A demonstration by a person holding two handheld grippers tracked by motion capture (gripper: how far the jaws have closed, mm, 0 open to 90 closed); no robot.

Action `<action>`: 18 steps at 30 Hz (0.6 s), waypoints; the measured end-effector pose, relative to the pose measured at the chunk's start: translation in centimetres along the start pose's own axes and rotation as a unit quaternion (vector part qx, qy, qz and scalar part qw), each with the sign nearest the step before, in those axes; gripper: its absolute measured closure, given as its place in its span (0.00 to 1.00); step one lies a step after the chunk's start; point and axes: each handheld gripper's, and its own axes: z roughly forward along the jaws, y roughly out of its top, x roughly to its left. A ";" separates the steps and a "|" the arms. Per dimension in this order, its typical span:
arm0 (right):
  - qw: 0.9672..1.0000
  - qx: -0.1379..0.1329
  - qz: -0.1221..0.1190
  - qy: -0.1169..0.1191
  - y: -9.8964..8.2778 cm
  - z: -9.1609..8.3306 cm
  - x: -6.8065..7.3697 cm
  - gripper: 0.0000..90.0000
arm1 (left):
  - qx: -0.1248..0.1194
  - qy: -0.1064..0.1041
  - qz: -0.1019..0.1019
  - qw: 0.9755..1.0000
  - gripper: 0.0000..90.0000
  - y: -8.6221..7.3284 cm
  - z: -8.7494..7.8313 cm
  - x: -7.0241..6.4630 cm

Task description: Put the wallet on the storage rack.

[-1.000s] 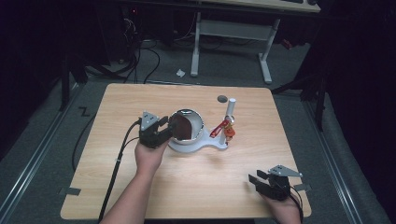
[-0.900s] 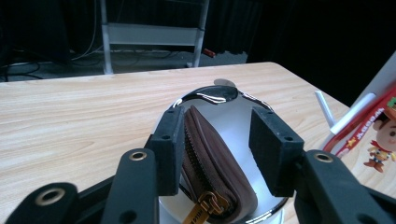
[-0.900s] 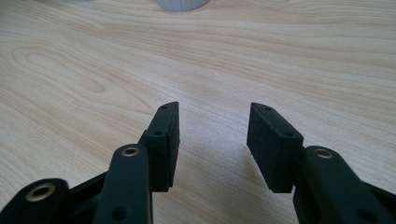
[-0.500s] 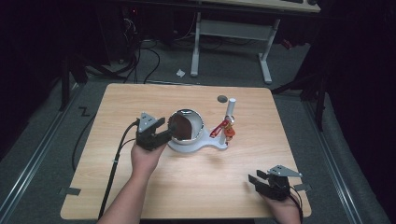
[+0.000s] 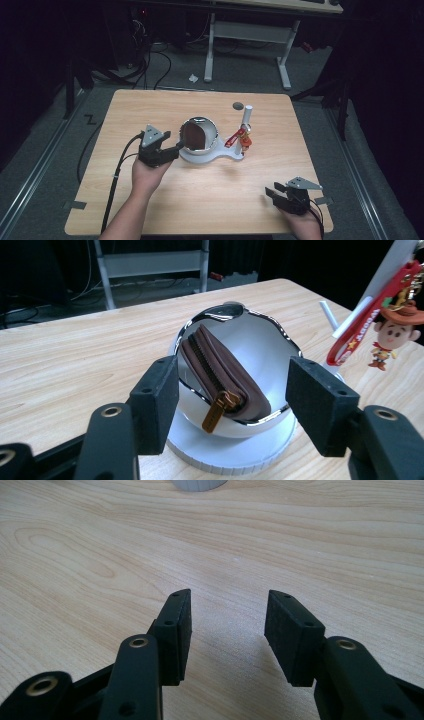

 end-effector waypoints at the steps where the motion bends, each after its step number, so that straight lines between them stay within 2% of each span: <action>1: 1.000 0.001 -0.001 0.000 0.0 0.0 0.0 0.60 | 0.003 0.001 0.001 1.000 0.41 -0.2 -0.1 0.1; 11: 1.000 0.001 -0.006 -0.002 0.0 0.0 0.0 0.60 | 0.025 -0.010 0.002 1.000 0.37 -3.2 -1.8 0.7; 15: 1.000 0.001 -0.009 -0.002 0.0 0.1 0.0 0.60 | 0.041 -0.015 -0.004 0.999 0.37 -5.2 -2.7 1.2; 18: 1.000 0.002 -0.008 -0.003 0.0 0.1 0.1 0.60 | 0.064 -0.014 -0.001 0.998 0.37 -7.2 -3.4 1.5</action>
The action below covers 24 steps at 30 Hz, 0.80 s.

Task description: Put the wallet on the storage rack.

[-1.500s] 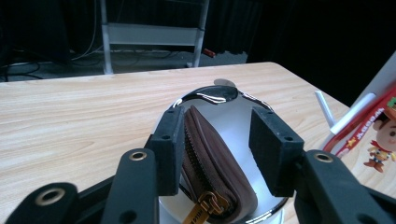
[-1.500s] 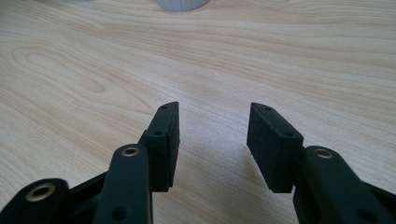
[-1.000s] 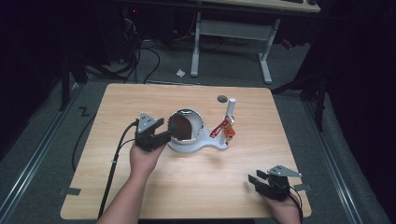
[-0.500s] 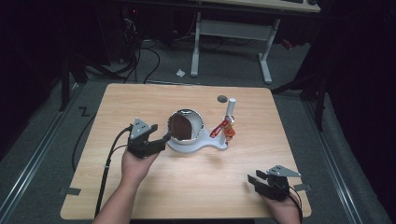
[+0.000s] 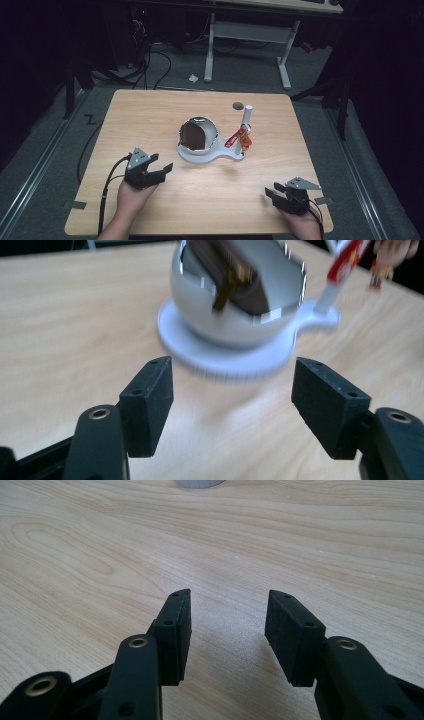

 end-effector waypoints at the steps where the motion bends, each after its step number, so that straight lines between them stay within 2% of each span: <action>1: 1.000 0.001 0.002 0.000 0.0 0.0 0.0 0.60 | 0.008 0.000 -0.002 1.000 0.37 -0.8 -0.2 0.2; 4: 1.000 0.002 0.001 0.000 0.0 0.0 0.0 0.60 | 0.033 0.006 -0.004 0.999 0.37 -3.0 -0.8 0.8; 7: 1.000 0.002 -0.003 -0.001 0.0 0.1 0.1 0.60 | 0.053 0.011 -0.008 0.999 0.36 -4.4 -1.6 1.4; 13: 1.000 0.004 -0.005 -0.002 0.0 0.2 0.4 0.59 | 0.073 0.044 0.018 0.996 0.36 -6.3 -3.5 1.6; 16: 1.000 0.004 -0.008 -0.003 0.0 0.3 0.4 0.59 | 0.080 0.053 0.017 0.995 0.36 -6.2 -3.7 1.8; 21: 1.000 0.005 -0.002 -0.007 0.0 0.4 0.1 0.59 | 0.078 0.047 0.014 0.996 0.36 -6.2 -3.5 2.1; 24: 1.000 0.006 -0.002 -0.009 0.0 0.4 0.1 0.59 | 0.077 0.041 0.004 0.996 0.36 -6.3 -3.5 2.3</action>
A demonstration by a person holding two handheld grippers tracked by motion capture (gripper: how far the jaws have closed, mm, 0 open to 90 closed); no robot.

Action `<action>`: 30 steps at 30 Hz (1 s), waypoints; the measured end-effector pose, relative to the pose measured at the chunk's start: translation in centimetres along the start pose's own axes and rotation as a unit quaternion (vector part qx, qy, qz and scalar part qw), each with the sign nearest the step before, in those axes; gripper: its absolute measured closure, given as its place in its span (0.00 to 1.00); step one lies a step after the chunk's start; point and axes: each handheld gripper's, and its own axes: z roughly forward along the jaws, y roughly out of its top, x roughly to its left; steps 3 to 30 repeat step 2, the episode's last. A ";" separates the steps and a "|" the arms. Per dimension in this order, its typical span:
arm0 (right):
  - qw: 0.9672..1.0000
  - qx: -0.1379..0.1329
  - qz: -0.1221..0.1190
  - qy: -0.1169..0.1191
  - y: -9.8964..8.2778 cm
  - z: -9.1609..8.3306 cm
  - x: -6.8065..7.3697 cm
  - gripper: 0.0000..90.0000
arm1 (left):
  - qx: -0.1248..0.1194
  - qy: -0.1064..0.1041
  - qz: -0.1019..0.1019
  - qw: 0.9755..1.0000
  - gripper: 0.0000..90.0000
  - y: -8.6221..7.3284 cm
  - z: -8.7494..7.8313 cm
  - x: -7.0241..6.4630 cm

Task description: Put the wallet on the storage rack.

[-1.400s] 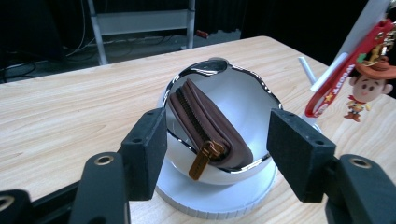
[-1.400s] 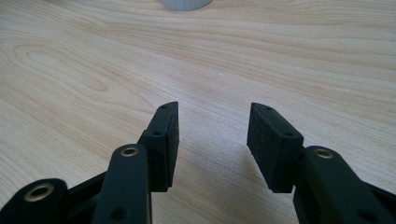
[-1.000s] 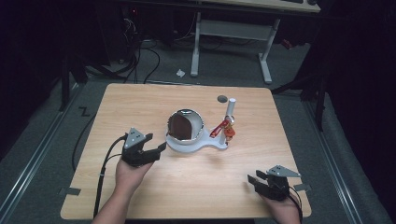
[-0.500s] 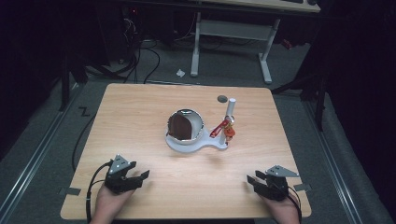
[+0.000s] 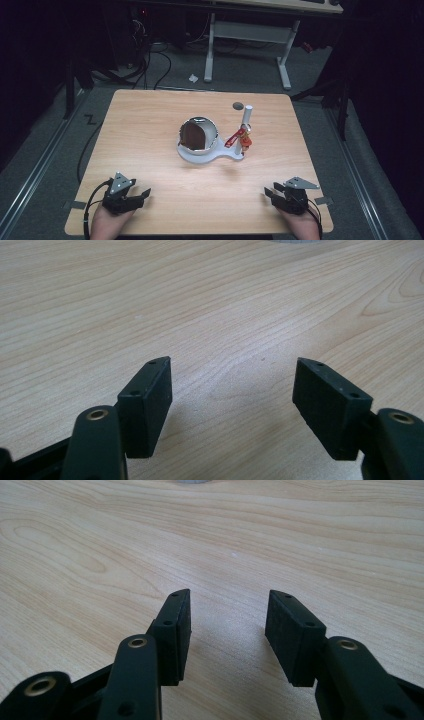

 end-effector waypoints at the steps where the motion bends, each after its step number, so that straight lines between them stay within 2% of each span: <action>1: 1.000 0.001 0.000 -0.001 0.0 0.0 0.0 0.59 | -0.002 -0.003 -0.003 1.000 0.36 0.0 0.0 0.1; 30: 1.000 0.002 0.001 -0.001 0.0 0.0 0.0 0.59 | -0.001 -0.004 -0.006 1.000 0.36 -0.1 -0.1 0.2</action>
